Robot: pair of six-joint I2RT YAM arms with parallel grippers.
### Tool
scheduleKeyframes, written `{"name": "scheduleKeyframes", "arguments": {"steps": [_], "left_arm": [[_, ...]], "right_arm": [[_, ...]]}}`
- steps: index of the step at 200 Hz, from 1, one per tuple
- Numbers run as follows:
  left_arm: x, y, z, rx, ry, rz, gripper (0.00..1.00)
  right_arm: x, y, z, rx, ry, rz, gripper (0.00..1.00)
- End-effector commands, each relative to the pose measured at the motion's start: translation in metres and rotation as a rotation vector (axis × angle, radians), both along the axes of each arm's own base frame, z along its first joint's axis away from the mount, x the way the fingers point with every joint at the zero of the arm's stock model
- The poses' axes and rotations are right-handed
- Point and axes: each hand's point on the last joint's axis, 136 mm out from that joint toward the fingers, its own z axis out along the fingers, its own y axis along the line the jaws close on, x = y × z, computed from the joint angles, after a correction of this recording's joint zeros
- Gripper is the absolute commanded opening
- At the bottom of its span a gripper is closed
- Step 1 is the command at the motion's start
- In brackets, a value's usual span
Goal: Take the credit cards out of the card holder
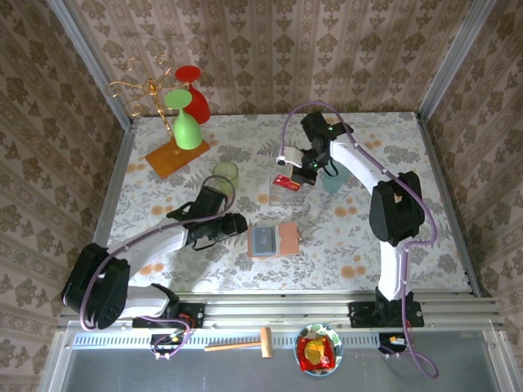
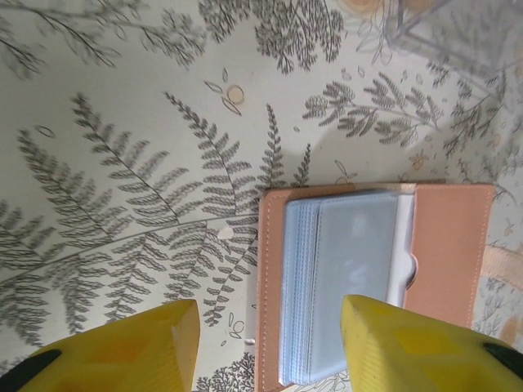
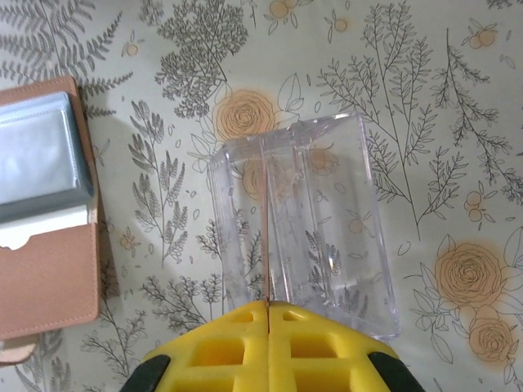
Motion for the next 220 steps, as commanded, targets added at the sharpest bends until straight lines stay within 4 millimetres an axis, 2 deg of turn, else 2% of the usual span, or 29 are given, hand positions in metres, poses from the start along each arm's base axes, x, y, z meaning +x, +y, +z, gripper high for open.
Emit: {"name": "scheduleKeyframes", "arguments": {"steps": [1,143,195,220], "left_arm": [[-0.006,0.014,-0.004,0.020,0.024,0.030,0.50],[-0.014,0.038,-0.008,0.016,0.038,0.085,0.50],[-0.015,0.041,-0.009,0.012,0.041,0.094,0.50],[-0.015,0.041,-0.010,0.013,0.043,0.095,0.50]], "right_arm": [[-0.010,-0.004,-0.010,-0.062,0.052,0.067,0.00],[-0.027,0.006,-0.051,-0.171,0.268,0.153,0.00],[-0.029,0.005,-0.057,-0.186,0.312,0.156,0.00],[-0.028,0.008,-0.056,-0.176,0.320,0.154,0.05]]}}
